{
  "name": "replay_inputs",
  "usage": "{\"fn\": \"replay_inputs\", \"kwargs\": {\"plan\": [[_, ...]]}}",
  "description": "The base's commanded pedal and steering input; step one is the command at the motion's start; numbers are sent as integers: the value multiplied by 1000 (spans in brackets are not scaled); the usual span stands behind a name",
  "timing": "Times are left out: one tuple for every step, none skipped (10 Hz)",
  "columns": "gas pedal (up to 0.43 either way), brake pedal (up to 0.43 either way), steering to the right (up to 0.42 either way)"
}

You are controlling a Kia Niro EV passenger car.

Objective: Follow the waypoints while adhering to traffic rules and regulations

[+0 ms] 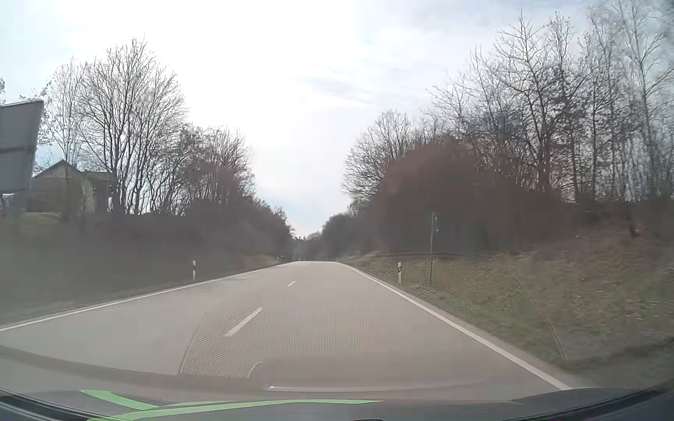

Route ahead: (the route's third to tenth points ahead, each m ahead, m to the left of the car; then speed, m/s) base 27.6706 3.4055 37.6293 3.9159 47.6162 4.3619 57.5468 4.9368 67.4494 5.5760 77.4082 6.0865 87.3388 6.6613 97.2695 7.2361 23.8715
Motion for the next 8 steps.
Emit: {"fn": "replay_inputs", "kwargs": {"plan": [[197, 0, 0], [189, 0, 0], [177, 0, 0], [169, 0, 0], [169, 0, 0], [169, 0, 0], [157, 0, 0], [157, 0, 0]]}}
